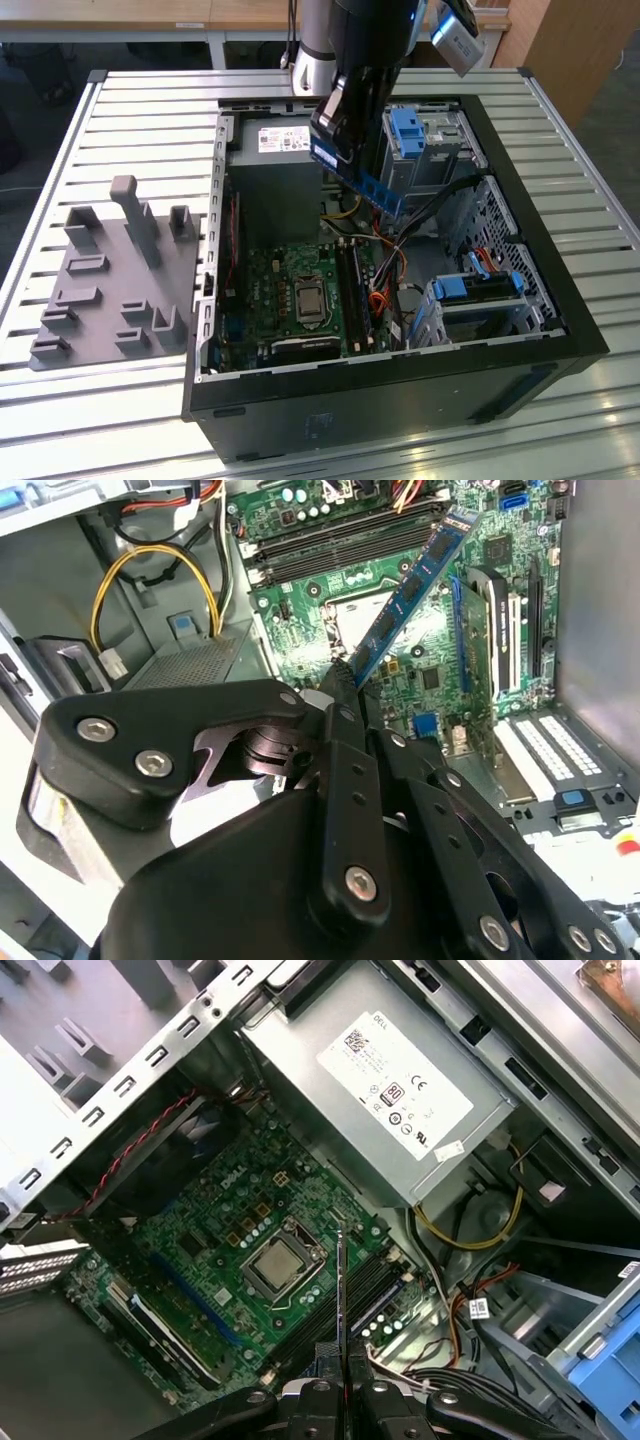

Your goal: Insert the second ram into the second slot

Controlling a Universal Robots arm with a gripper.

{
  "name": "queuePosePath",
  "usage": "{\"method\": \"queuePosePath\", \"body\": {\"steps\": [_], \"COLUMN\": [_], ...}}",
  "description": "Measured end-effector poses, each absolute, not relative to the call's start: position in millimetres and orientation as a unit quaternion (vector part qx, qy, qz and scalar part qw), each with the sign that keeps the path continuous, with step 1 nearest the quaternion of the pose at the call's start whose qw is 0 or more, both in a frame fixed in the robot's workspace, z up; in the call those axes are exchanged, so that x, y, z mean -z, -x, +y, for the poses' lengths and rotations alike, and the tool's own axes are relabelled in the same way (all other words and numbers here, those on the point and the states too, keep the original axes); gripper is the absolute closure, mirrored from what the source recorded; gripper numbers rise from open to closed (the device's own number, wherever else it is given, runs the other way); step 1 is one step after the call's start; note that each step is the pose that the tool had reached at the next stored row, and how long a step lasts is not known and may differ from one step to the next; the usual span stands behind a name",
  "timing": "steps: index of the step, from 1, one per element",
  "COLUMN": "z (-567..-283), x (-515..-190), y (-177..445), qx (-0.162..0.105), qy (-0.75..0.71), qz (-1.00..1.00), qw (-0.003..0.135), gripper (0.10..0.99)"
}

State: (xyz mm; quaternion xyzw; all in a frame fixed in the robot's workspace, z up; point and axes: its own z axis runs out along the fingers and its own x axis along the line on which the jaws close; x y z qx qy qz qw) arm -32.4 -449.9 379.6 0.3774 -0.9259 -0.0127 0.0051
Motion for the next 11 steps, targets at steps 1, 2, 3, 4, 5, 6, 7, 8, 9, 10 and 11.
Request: {"method": "queuePosePath", "body": {"steps": [1,2,3,4,5,6,7,8,9,10,11], "z": [-449.9,-449.8,-449.8,-449.8,-449.8,-449.8,-449.8,-449.9,-449.9,-449.9,-449.9], "x": [-379.6,-379.6,-379.5,-379.5,-379.5,-379.5,-379.5,-379.5,-379.5,-379.5,-379.4], "y": [32.4,32.4,32.4,32.4,32.4,32.4,32.4,32.4,32.4,32.4,32.4], "qx": [0.013,0.013,0.013,0.013,0.013,0.013,0.013,0.013,0.013,0.013,0.013], "qy": [-0.375,-0.372,-0.370,-0.368,-0.366,-0.364,-0.362,-0.360,-0.358,-0.356,-0.353], "qz": [-0.927,-0.928,-0.929,-0.930,-0.931,-0.931,-0.932,-0.933,-0.934,-0.935,-0.935], "qw": [0.005,0.005,0.005,0.005,0.005,0.005,0.005,0.005,0.005,0.005,0.005], "gripper": [0.949,0.949,0.949,0.949,0.949,0.949,0.949,0.949,0.949,0.949,0.949]}}
